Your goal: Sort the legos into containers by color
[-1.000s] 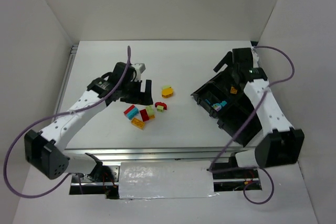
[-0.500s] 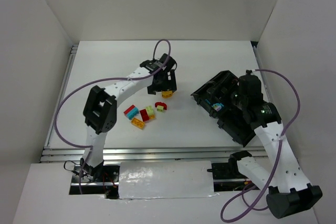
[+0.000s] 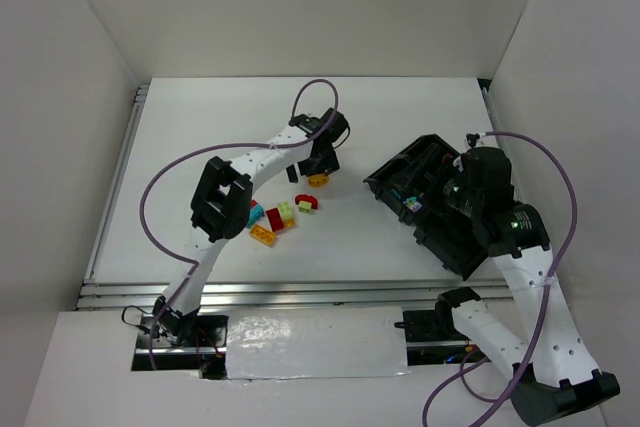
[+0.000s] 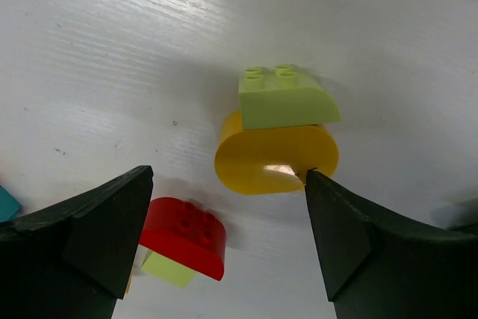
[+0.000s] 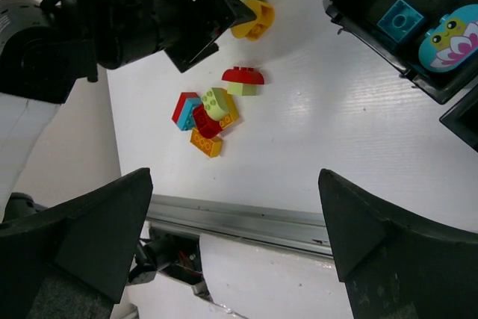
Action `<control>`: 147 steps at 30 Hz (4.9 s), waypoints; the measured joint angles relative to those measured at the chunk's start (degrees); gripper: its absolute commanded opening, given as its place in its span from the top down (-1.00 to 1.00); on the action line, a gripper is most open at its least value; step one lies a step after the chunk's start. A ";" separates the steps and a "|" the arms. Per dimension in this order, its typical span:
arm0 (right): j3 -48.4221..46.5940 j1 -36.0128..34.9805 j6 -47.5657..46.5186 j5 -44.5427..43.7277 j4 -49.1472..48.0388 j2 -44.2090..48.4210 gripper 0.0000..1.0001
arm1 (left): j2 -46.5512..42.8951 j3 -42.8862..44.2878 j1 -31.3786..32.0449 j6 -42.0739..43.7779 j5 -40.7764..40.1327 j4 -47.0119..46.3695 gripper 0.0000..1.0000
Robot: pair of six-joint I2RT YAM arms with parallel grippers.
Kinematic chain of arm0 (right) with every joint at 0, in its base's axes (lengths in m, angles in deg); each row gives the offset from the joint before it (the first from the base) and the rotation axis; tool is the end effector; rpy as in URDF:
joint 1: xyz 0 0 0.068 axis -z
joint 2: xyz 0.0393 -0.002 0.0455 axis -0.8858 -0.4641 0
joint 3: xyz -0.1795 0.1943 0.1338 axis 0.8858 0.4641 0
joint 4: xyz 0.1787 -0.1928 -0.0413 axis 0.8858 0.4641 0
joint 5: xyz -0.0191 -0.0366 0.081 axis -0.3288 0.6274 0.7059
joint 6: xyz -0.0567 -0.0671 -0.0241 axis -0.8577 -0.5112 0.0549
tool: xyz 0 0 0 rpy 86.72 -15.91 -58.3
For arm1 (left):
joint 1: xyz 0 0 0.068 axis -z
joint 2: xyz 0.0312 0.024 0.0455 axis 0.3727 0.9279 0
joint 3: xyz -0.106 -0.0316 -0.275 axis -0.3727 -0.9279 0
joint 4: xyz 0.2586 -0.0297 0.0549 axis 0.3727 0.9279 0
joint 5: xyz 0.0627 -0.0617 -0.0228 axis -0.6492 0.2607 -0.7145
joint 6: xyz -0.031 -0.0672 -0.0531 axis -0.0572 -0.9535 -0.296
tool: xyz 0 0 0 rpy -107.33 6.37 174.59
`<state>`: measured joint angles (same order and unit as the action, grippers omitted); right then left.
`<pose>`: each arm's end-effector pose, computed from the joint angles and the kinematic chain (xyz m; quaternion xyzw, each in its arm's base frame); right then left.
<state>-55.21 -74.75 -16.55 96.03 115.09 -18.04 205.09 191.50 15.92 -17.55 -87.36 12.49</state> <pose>0.1681 0.0521 0.3566 0.1988 0.8526 0.2972 0.3811 0.4313 -0.2953 0.1794 -0.2127 0.9437 0.0020 0.2535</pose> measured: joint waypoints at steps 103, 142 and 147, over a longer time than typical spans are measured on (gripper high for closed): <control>-0.81 24.04 -5.42 -17.03 -2.95 -17.40 1.00 | -71.04 -48.72 3.39 52.61 51.80 -25.35 1.00; -15.02 9.77 -8.90 5.14 -0.83 -25.20 -0.99 | -66.10 -46.34 3.37 47.30 49.72 -31.34 1.00; -16.41 -4.87 -7.23 14.10 0.17 -21.64 -0.95 | -60.67 -41.90 3.48 51.95 54.34 -30.05 0.99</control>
<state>-71.63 -79.62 -23.78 110.13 115.27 -39.68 144.42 149.60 19.39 34.40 -33.03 -17.56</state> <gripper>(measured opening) 0.983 0.756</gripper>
